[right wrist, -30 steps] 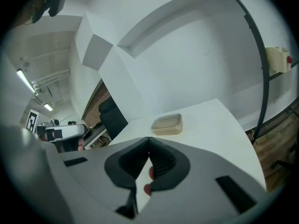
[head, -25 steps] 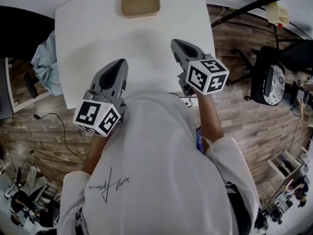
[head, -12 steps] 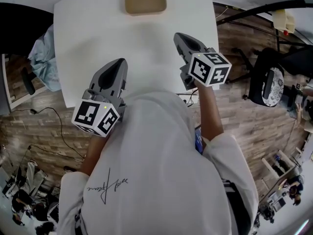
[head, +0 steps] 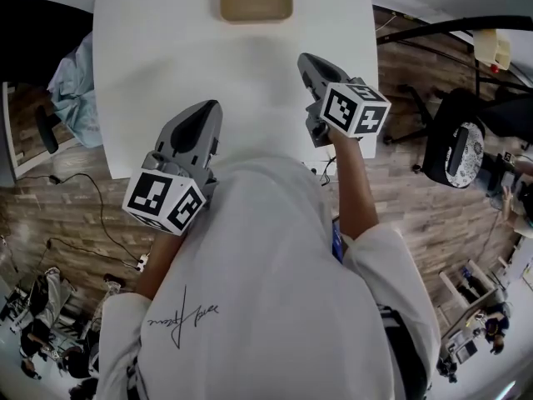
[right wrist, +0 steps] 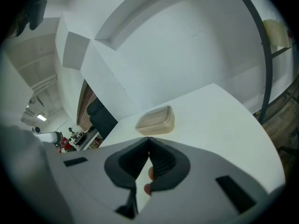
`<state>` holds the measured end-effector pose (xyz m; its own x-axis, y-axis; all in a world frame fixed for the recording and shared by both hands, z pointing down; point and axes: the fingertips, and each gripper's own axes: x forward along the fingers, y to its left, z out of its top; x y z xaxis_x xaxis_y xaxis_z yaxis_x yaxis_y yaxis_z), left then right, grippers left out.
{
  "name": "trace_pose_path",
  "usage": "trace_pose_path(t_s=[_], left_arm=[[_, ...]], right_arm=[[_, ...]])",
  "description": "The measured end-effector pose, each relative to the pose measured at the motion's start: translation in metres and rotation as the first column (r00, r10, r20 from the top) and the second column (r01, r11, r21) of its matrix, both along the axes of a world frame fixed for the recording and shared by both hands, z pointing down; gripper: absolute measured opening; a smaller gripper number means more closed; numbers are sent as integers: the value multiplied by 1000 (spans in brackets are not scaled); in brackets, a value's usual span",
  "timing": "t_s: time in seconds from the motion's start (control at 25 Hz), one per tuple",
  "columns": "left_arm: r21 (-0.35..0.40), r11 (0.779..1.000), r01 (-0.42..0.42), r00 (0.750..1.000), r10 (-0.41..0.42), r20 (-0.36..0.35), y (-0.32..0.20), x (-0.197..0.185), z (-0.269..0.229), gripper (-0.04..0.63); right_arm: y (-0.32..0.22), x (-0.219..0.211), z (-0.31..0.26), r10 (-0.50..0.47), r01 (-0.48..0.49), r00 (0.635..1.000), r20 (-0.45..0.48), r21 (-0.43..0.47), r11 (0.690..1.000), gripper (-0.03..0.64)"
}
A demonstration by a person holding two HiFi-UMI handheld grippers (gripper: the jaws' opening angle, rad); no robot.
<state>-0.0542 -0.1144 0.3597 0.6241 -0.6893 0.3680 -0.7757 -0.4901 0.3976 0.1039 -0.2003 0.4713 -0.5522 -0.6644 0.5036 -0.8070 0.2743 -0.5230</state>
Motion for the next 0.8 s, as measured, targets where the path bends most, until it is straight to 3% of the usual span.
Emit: trace_pose_path(t_s=[0.8], left_arm=[[-69,998,-11,1000,12,13,-5,0,18,6]], right_arm=[[-33,5,35,74,-65,991,113,-83,994,26]])
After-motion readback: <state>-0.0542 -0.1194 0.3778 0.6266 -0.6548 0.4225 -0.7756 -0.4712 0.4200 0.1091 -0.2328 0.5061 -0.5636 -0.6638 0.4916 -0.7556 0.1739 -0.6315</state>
